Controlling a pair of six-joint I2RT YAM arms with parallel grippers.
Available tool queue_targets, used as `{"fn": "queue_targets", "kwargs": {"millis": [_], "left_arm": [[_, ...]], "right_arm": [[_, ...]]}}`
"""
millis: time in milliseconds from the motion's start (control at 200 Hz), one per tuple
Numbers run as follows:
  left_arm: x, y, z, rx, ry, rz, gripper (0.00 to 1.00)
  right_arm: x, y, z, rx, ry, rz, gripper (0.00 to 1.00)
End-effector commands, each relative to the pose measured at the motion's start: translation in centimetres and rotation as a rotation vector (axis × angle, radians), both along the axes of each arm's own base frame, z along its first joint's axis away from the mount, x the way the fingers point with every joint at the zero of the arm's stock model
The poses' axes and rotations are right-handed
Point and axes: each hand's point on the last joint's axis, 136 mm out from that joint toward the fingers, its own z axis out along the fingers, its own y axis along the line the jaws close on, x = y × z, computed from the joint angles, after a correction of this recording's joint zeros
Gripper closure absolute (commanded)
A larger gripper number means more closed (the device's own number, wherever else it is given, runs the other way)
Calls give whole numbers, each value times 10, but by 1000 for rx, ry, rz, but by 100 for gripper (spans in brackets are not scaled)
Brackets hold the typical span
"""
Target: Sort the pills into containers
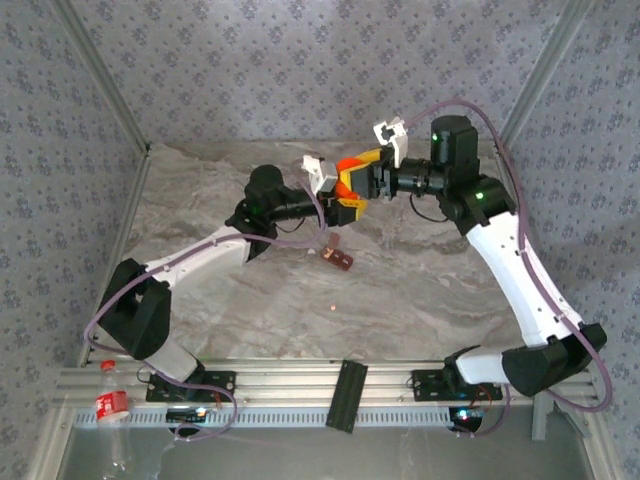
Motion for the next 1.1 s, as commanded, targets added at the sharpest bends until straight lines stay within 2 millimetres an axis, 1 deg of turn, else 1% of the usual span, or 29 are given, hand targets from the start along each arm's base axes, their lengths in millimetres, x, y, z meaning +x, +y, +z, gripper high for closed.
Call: {"fn": "queue_targets", "kwargs": {"millis": [0, 120, 240, 335, 370, 380, 395, 420, 460, 495, 575, 605, 615, 620, 630, 650, 705, 735, 760, 814, 849, 869, 929, 1044, 1099], "left_arm": [[26, 32, 73, -223, -108, 258, 100], [30, 29, 72, -209, -136, 340, 100], [40, 28, 66, -209, -135, 451, 100], [47, 26, 62, -207, -124, 523, 100], [49, 25, 59, -199, -124, 554, 100], [50, 25, 58, -198, -124, 561, 100], [51, 25, 57, -197, -122, 572, 100], [54, 26, 56, -195, -121, 585, 100], [56, 25, 52, -187, -119, 597, 100], [59, 26, 49, -173, -123, 609, 100], [60, 25, 43, -130, -147, 611, 100], [60, 25, 40, -114, -149, 605, 100], [60, 26, 39, -111, -149, 603, 100], [60, 26, 39, -108, -149, 600, 100], [60, 26, 38, -106, -149, 595, 100], [59, 25, 38, -102, -148, 576, 100], [57, 25, 35, -92, -139, 523, 100], [54, 24, 34, -87, -137, 484, 100], [52, 23, 35, -84, -135, 452, 100], [45, 21, 35, -76, -129, 367, 100], [44, 23, 37, -77, -122, 336, 100], [37, 20, 37, -76, -122, 284, 100], [32, 20, 39, -72, -106, 207, 100], [18, 15, 43, -43, -82, 59, 100], [11, 12, 43, -25, -70, -2, 100]], "right_arm": [[17, -6, -44, -20, 155, -145, 67], [32, -5, -62, 40, 242, -269, 68], [42, 5, -71, 108, 287, -387, 68], [50, 8, -72, 195, 311, -461, 70], [53, 8, -62, 249, 315, -471, 70], [53, 7, -73, 242, 331, -481, 70], [54, 7, -75, 247, 338, -489, 70], [56, 5, -73, 260, 336, -498, 69], [58, 1, -64, 281, 319, -501, 64], [59, -6, -56, 297, 301, -509, 56], [59, -30, -31, 344, 254, -521, 35], [59, -40, -27, 347, 248, -530, 30], [59, -44, -25, 349, 243, -534, 28], [58, -45, -17, 360, 229, -528, 27], [57, -49, -9, 369, 216, -528, 26], [56, -56, -1, 376, 199, -528, 23], [50, -69, 10, 371, 170, -514, 17], [48, -74, 13, 365, 173, -507, 15], [46, -78, 17, 331, 135, -489, 14], [39, -80, 20, 282, 96, -430, 10], [33, -78, 22, 248, 70, -370, 8], [30, -76, 23, 227, 54, -336, 7], [19, -71, 24, 152, -6, -245, 6], [0, -56, 32, 116, -53, -80, 5], [-5, -50, 34, 108, -54, -22, 5]]}}
